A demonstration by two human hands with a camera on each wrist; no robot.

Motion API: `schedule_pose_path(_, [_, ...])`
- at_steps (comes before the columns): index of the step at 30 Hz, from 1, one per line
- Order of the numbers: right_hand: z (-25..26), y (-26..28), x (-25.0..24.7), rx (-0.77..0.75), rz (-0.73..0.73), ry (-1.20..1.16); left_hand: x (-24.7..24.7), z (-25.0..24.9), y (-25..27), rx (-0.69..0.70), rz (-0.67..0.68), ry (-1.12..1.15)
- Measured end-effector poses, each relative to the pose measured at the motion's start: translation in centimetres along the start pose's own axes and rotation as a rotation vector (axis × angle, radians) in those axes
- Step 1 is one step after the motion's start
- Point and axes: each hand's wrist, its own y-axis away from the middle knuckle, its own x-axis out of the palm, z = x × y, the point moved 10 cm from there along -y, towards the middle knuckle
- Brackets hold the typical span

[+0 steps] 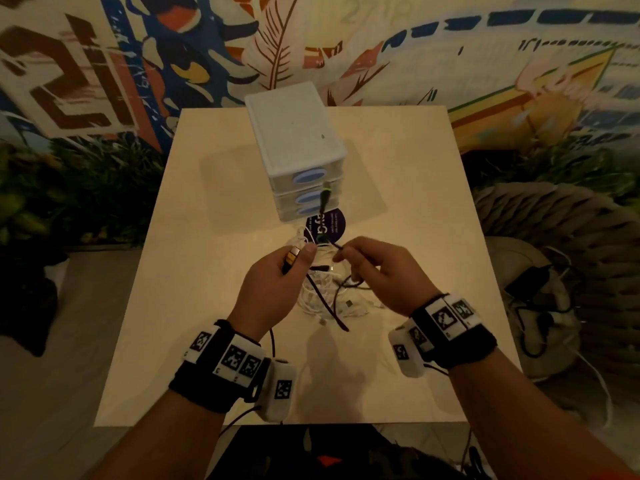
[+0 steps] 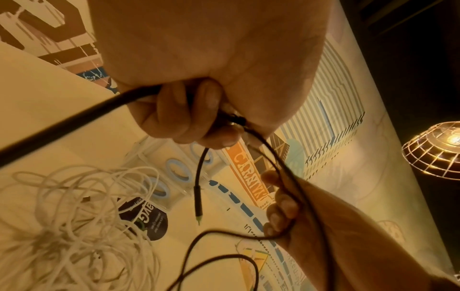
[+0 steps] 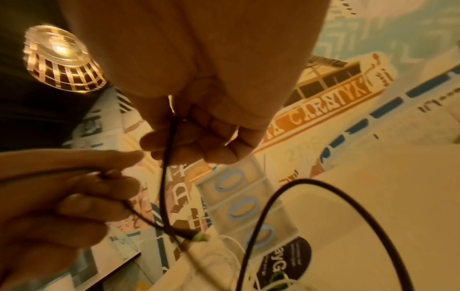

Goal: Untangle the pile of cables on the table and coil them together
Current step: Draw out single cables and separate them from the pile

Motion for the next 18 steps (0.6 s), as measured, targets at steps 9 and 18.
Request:
schedule_pose_path(9, [4.4,5.6,0.5,-0.083,0.067,-0.034,0.0,-6.2,2.0,0.177,0.079,0.198])
schedule_pose_path(18, [6.1,8.5,-4.3,-0.153,-0.225,0.153,0.0,-9.7,5.4,0.247,0.155,0.041])
